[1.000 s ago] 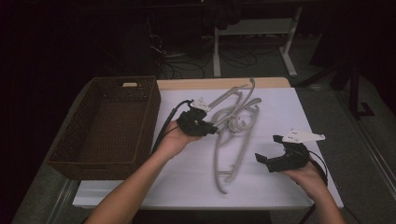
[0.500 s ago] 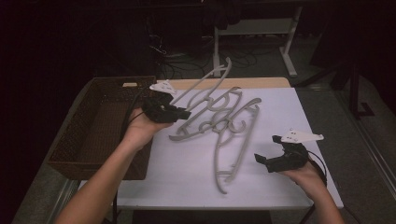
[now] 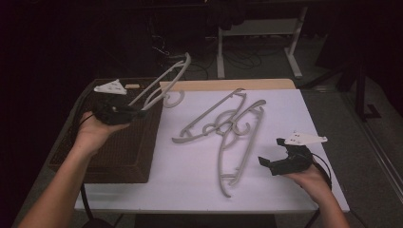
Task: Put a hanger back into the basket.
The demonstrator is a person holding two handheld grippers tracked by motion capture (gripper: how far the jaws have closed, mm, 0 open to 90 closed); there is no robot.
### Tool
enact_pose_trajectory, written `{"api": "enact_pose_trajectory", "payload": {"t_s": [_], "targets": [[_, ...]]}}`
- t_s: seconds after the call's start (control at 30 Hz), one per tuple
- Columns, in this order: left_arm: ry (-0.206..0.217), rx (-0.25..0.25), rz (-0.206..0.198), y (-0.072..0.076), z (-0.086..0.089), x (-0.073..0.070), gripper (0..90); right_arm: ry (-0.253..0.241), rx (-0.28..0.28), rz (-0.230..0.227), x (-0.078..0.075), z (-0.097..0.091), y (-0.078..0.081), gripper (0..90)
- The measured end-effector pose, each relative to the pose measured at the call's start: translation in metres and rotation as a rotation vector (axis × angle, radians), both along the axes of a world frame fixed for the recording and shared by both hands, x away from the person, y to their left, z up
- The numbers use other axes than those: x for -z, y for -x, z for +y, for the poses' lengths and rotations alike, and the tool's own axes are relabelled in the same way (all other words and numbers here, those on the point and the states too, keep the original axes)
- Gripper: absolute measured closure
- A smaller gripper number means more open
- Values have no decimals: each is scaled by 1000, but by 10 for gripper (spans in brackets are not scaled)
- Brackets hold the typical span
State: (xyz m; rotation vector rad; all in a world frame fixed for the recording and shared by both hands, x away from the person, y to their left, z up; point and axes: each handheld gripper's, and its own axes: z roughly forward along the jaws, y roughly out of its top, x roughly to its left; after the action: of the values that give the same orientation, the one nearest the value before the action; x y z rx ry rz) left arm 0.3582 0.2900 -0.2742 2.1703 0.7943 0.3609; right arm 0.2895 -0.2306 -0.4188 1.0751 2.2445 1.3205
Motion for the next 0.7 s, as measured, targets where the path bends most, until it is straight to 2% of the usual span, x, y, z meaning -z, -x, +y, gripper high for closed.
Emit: {"api": "enact_pose_trajectory", "payload": {"t_s": [0.03, 0.27, 0.43, 0.7], "targets": [[0, 0, 0, 0, 0, 0, 819, 0, 0, 0, 0, 0, 0, 0], [1, -61, 10, 5, 46, 11, 818, 2, 4, 3, 1, 1, 0, 0], [3, -90, 28, 9, 72, 22, 818, 4, 5, 6, 1, 1, -1, 0], [-3, -106, 63, 14, 91, 37, 818, 8, 5, 9, 2, 3, -2, 0]]}}
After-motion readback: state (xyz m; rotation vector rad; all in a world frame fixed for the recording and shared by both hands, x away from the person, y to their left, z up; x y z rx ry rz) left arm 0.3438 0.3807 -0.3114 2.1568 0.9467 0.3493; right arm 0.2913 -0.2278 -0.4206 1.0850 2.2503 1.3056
